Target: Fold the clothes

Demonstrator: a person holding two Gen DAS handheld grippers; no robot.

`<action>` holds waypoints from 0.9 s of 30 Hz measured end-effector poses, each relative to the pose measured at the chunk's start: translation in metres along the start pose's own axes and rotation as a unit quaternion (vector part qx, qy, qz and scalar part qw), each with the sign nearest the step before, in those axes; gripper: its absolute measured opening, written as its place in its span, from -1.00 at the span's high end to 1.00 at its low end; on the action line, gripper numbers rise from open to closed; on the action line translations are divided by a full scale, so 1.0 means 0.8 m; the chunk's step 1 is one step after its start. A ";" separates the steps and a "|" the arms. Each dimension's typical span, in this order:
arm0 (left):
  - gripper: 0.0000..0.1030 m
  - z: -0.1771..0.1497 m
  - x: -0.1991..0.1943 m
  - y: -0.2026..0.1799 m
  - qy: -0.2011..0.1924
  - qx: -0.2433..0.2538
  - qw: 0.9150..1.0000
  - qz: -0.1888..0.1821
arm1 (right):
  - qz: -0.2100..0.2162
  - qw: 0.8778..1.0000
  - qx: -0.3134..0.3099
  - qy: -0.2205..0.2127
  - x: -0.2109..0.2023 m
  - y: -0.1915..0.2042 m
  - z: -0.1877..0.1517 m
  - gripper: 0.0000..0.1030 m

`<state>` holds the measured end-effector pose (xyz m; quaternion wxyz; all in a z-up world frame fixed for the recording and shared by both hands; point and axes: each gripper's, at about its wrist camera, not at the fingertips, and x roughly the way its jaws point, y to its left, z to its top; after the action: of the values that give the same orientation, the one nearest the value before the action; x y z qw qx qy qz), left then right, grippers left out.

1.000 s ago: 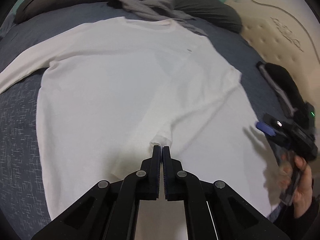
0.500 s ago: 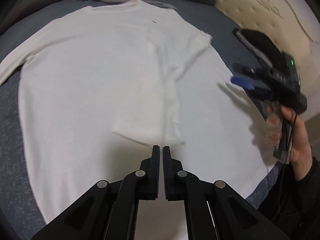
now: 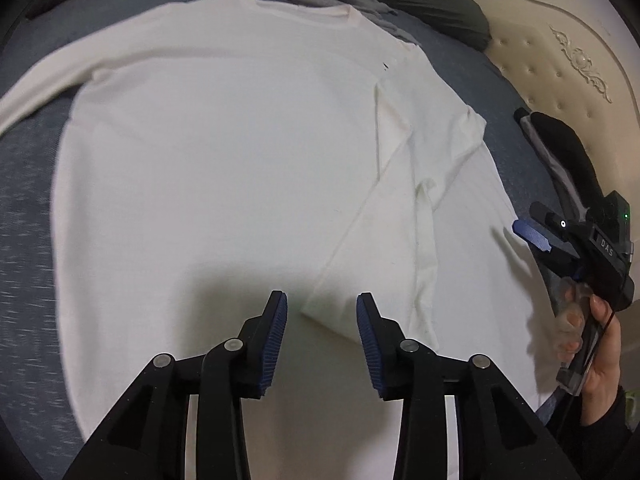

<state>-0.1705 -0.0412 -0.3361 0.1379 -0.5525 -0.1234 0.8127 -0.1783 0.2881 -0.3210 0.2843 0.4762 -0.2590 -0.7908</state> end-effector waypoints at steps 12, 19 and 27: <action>0.95 0.001 -0.054 0.007 -0.056 0.003 0.998 0.037 | 0.001 1.000 0.005 -0.002 0.000 -0.001 0.003 -0.12; 0.96 0.009 -0.069 0.046 -0.066 -0.032 0.995 0.066 | 0.000 1.000 0.003 0.002 0.003 0.000 0.003 -0.12; 0.96 0.007 -0.054 0.080 -0.052 -0.068 0.994 0.071 | -0.001 1.000 0.005 0.002 0.003 -0.004 0.003 -0.12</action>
<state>-0.1662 -0.1171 -0.3190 0.0355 -0.5250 -0.1454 0.8378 -0.1822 0.2891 -0.3233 0.2814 0.4796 -0.2621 -0.7887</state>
